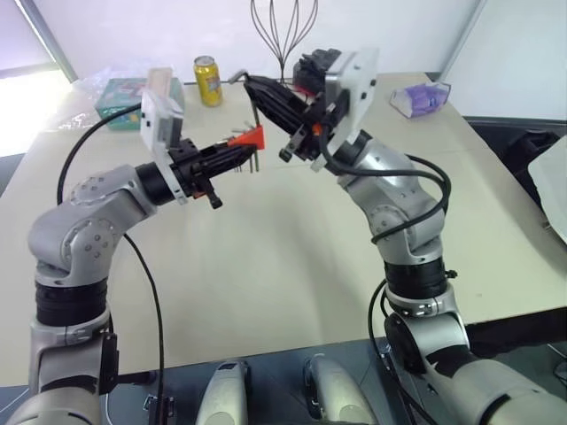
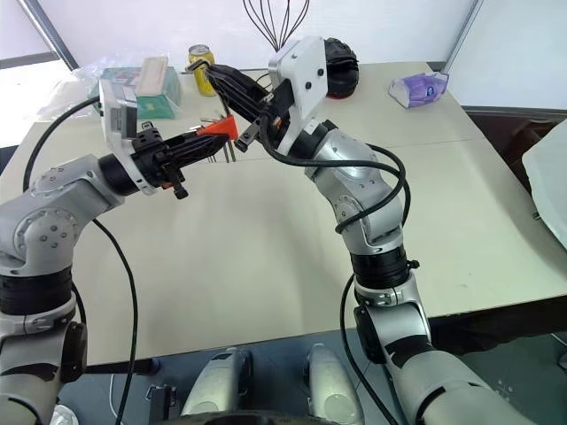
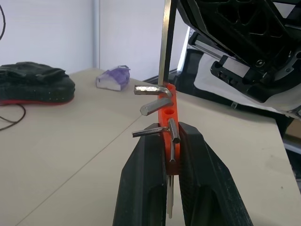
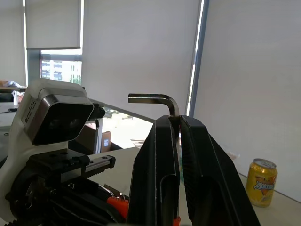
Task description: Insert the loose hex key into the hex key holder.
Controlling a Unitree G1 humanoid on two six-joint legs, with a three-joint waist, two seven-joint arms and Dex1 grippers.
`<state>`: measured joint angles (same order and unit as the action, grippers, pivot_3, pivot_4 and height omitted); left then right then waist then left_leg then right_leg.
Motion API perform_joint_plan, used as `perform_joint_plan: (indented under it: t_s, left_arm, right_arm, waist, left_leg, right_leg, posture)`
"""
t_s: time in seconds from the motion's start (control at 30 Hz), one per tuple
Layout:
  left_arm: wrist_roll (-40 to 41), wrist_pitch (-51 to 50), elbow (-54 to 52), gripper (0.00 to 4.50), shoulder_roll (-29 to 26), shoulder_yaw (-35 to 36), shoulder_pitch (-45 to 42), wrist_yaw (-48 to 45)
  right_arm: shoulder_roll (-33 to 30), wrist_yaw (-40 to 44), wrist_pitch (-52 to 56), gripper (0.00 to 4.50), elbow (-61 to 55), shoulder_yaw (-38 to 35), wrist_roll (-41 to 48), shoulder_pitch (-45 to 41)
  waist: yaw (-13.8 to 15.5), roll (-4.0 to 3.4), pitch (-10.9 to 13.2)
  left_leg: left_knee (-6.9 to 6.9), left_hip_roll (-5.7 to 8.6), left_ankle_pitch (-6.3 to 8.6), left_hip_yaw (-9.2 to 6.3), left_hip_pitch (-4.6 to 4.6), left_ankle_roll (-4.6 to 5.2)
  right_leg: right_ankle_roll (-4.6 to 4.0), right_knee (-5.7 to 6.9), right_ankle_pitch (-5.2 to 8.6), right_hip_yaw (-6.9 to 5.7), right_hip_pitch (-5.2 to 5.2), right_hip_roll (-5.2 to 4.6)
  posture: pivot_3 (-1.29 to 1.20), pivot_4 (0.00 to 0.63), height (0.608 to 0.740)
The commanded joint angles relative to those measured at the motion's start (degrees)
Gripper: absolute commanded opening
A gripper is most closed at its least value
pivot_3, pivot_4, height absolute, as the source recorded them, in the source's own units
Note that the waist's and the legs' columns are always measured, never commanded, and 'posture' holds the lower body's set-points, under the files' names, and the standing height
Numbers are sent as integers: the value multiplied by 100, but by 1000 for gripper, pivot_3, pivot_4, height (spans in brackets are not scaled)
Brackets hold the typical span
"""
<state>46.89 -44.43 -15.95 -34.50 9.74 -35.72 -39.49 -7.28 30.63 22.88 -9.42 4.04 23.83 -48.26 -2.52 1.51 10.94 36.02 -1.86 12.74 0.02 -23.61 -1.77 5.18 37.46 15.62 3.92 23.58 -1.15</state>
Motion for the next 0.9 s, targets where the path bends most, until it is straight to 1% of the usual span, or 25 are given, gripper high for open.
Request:
perform_joint_plan:
  t_s: [0.03,0.87,0.9]
  left_arm:
    - [42,178,-113,0,11,156,-149,-12]
    - [-1,251,-109,0,20,119,-163,28]
    - [2,247,-119,0,22,119,-157,31]
  right_arm:
    - [-11,-24,-25,52,-185,-56,47,-100]
    - [-45,48,227,52,-290,-10,88,-48]
    - [-53,47,236,371,-282,-18,89,-51]
  waist:
    - [0,0,0]
    - [0,0,0]
    - [1,0,0]
  left_leg:
    - [0,0,0,0,0,0]
    - [-2,0,0,-2,-1,0]
    - [-2,0,0,-2,-1,0]
  right_leg:
    - [0,0,0,0,0,0]
    - [0,-2,0,0,1,0]
    - [0,-2,0,0,1,0]
  posture:
    - [0,150,740]
    - [0,150,740]
    - [0,150,740]
